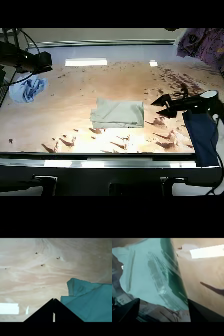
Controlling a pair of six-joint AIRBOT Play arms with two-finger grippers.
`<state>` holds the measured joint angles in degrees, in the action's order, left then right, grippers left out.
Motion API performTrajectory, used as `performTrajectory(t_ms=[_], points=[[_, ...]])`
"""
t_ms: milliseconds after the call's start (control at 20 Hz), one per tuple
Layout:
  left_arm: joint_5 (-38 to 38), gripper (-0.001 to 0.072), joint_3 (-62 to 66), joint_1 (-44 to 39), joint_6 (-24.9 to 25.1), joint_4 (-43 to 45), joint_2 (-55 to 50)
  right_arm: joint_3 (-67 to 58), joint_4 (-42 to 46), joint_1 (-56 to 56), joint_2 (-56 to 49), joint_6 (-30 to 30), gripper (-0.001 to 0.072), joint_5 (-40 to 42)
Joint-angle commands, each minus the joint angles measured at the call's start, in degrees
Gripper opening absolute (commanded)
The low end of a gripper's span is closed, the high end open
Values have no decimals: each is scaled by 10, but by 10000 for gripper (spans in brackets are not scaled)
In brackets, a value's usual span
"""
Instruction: Fold the clothes and pants, and hang the long-sleeved shirts on hangers.
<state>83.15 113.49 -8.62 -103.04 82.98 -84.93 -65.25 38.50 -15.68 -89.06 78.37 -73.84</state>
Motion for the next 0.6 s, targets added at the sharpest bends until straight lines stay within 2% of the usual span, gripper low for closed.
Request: performTrajectory(t_ms=[0,200,250,400,450,500,550], points=[[0,16,0,0,0,0,0,32,-55,43,-55,-61,678,37],[0,17,0,0,0,0,0,32,-80,89,-88,-70,647,103],[0,16,0,0,0,0,0,32,-81,94,-88,-69,573,123],[0,17,0,0,0,0,0,32,-82,94,-88,-47,561,141],[0,17,0,0,0,0,0,32,-80,95,-88,-46,534,134],[0,17,0,0,0,0,0,32,-80,95,-88,-46,422,123],[0,17,0,0,0,0,0,32,-80,95,-87,-47,264,112]])
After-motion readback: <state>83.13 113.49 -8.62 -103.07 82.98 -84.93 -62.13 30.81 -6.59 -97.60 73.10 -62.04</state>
